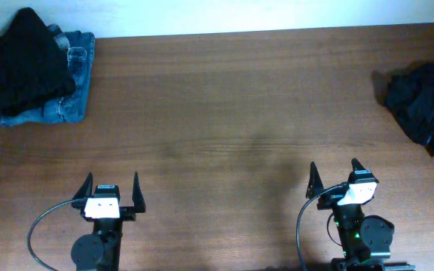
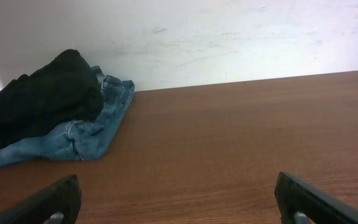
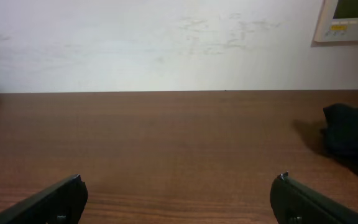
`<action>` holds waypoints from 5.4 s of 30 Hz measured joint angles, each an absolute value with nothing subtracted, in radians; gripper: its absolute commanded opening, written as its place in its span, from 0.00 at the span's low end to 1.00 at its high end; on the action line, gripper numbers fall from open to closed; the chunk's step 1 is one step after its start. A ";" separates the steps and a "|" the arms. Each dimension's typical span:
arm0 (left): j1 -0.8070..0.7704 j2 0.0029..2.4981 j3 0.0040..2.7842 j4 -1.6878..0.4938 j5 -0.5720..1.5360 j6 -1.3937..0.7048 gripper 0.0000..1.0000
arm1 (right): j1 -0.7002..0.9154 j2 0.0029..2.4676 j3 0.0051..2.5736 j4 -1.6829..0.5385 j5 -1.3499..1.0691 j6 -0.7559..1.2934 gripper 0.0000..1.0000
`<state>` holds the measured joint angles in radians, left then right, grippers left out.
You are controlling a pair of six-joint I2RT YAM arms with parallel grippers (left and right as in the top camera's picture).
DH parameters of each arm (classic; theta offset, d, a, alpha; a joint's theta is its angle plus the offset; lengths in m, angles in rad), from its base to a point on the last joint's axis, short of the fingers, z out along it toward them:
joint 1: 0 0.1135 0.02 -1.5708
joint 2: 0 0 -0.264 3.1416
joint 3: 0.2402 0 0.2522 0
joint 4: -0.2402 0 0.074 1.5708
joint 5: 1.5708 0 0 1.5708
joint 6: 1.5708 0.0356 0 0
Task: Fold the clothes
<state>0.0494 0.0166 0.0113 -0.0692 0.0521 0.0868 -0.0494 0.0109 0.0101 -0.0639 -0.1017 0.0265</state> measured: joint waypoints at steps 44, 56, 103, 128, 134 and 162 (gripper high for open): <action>0.049 0.017 0.011 -0.069 0.052 0.087 0.99 | -0.049 0.011 0.010 -0.064 -0.102 0.027 0.99; 0.049 0.017 0.011 -0.069 0.052 0.087 0.99 | -0.049 0.011 0.010 -0.064 -0.102 0.026 0.99; 0.049 0.017 0.011 -0.069 0.052 0.086 0.99 | -0.049 0.012 0.010 0.147 -0.490 0.162 0.99; 0.049 0.015 0.011 -0.070 0.052 0.087 0.99 | -0.161 0.838 0.879 -0.347 0.057 -0.008 0.99; 0.049 0.014 0.011 -0.071 0.052 0.087 0.99 | -0.452 1.229 1.245 -0.570 -0.105 -0.027 0.99; 0.049 0.014 0.011 -0.071 0.052 0.087 0.99 | -0.908 1.816 1.444 -0.550 -0.258 -0.026 0.99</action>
